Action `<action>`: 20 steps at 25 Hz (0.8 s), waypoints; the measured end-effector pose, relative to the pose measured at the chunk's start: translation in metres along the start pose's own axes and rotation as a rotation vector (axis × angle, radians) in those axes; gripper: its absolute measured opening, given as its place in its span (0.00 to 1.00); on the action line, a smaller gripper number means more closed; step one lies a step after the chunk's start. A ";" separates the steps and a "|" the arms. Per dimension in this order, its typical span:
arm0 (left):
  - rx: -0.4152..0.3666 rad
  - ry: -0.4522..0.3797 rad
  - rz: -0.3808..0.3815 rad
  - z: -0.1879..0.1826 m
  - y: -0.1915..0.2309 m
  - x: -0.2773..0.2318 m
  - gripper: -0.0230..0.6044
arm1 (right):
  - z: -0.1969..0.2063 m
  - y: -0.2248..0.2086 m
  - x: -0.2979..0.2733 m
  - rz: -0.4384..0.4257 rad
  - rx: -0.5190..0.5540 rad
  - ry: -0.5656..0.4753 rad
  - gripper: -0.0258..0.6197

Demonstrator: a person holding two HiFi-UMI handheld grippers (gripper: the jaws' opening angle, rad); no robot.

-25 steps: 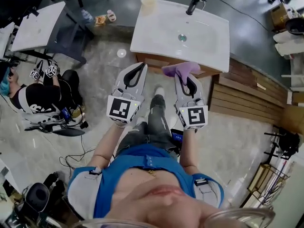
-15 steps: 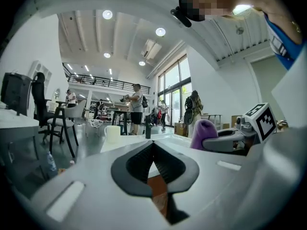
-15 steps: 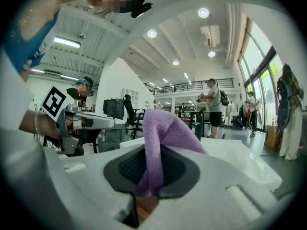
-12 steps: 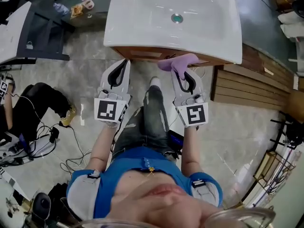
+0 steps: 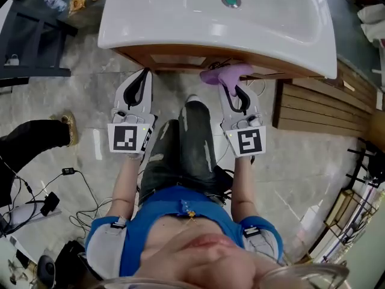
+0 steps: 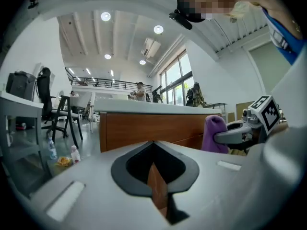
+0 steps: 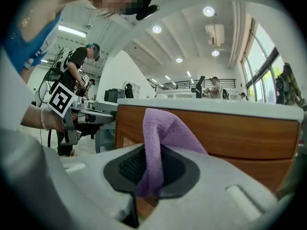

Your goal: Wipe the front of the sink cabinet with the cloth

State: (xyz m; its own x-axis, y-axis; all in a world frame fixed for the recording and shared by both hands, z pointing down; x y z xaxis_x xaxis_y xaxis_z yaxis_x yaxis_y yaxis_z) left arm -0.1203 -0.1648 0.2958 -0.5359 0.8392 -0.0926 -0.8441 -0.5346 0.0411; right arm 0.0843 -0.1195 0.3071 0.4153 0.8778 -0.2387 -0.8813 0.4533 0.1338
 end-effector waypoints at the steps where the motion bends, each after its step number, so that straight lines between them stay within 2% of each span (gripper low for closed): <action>1: -0.001 -0.011 0.000 0.007 0.003 0.001 0.03 | 0.008 0.000 -0.003 0.001 -0.010 -0.011 0.13; 3: 0.000 -0.045 0.001 0.020 0.004 0.006 0.03 | 0.024 -0.003 -0.006 -0.001 -0.027 -0.046 0.13; 8: -0.028 -0.160 0.031 0.068 0.001 0.017 0.03 | 0.052 -0.007 -0.007 0.000 0.017 -0.185 0.13; 10: -0.032 -0.200 0.045 0.083 -0.002 0.028 0.03 | 0.059 -0.009 -0.004 -0.020 -0.046 -0.248 0.13; 13: -0.030 -0.244 0.057 0.086 -0.006 0.056 0.03 | 0.058 -0.014 0.002 -0.037 -0.158 -0.307 0.13; 15: -0.028 -0.263 0.060 0.080 -0.007 0.074 0.03 | 0.053 -0.018 0.002 -0.038 -0.152 -0.298 0.13; 20: -0.068 -0.311 0.066 0.057 -0.005 0.103 0.04 | 0.048 -0.011 -0.006 -0.057 -0.059 -0.216 0.13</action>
State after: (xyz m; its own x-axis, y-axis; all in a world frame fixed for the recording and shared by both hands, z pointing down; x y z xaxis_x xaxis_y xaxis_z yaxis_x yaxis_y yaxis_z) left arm -0.1718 -0.0698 0.3428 -0.5775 0.7869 0.2173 -0.8098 -0.5859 -0.0304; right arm 0.1026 -0.1224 0.3536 0.4977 0.8668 -0.0316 -0.8641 0.4987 0.0683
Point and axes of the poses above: the fingertips, and each gripper's own axes: x backward along the fingers, y to its left, z out of its underside, the point moved 4 cm from there along x, backward along the fingers, and after that the axes turned 1 degree about y, right-handed, at the moved point
